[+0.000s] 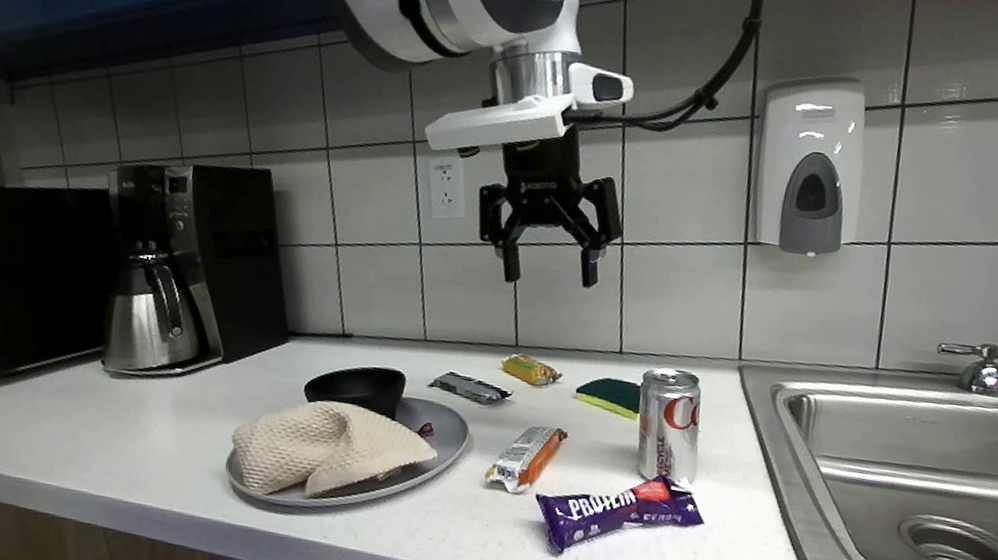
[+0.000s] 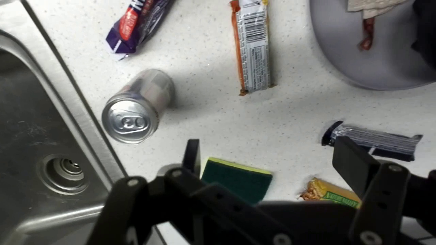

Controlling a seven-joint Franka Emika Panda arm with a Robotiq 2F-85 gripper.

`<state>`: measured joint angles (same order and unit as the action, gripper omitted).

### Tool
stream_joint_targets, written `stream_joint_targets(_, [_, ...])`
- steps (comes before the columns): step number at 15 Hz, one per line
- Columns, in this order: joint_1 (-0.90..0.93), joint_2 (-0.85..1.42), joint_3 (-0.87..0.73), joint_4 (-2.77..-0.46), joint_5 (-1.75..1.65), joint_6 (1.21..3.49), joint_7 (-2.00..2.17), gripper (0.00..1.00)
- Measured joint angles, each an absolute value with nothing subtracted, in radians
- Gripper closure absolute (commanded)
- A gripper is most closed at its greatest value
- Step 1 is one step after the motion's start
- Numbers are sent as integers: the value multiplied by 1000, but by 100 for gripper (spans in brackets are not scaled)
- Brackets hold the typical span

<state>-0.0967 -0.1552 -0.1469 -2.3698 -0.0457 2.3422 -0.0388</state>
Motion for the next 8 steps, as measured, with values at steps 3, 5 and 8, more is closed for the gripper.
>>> stream_joint_targets(3, [-62,-165,-123,-2384,-11,2337,-47,0])
stream_joint_targets(5, [-38,-164,-106,-2388,6,2337,-49,0])
stream_joint_targets(8, [-3,-161,-75,-2389,19,2337,-51,0])
